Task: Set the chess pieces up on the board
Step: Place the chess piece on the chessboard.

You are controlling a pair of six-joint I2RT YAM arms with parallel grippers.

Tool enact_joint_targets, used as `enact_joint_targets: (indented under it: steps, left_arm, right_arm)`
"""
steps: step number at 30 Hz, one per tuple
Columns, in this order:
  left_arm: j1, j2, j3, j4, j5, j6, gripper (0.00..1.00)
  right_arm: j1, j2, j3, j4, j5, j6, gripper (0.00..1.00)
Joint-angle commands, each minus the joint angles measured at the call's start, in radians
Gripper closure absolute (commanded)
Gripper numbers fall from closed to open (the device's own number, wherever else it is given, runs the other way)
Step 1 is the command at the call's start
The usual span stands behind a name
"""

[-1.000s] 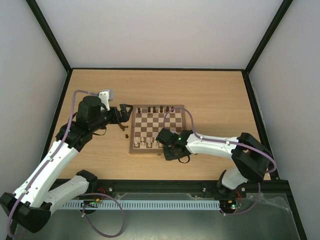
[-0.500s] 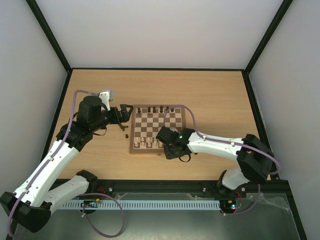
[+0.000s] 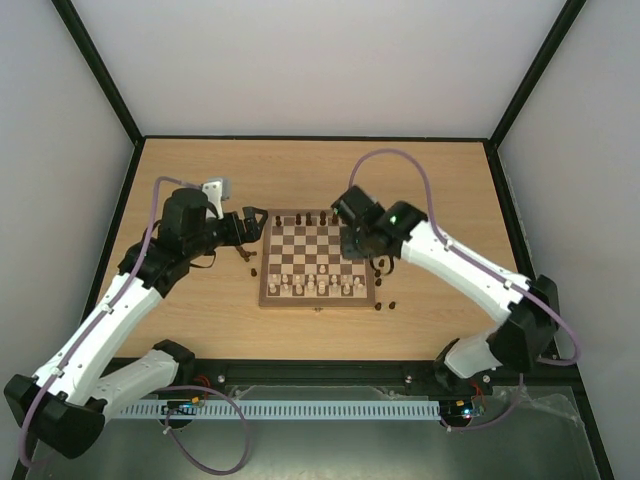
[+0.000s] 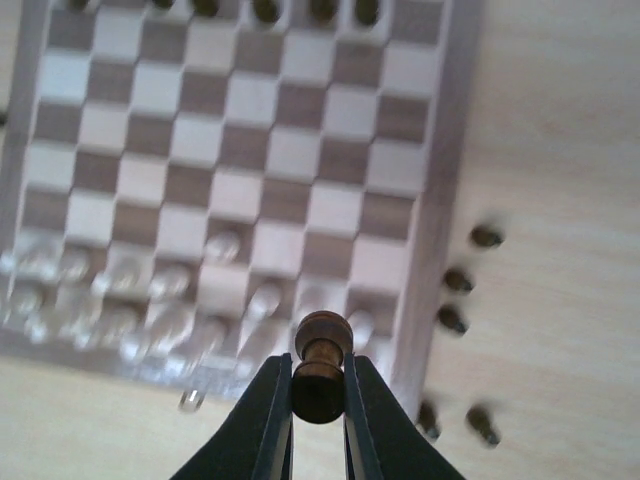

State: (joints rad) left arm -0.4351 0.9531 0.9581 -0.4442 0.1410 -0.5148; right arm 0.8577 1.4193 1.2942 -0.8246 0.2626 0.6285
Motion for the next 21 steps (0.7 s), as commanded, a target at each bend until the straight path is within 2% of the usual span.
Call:
enact_joint_targets:
  steps: [1,6,12,21]
  left_arm:
    - [0.014,0.016,0.022,0.024,0.021,0.026,0.01]
    - [0.026,0.021,0.038,0.021,0.028,0.041,0.01]
    - [0.047,0.033,0.038,0.021,0.052,0.053,0.01]
    - [0.06,0.038,0.027,0.025,0.062,0.055,0.01]
  right_arm:
    - [-0.139,0.119,0.124,-0.044,0.006,-0.14,0.92]
    - [-0.247,0.257,0.246,-0.021,-0.027,-0.2,0.92]
    - [-0.335,0.401,0.297,0.015,-0.073,-0.23,0.92]
    - [-0.361,0.583,0.411,0.056,-0.14,-0.25,0.93]
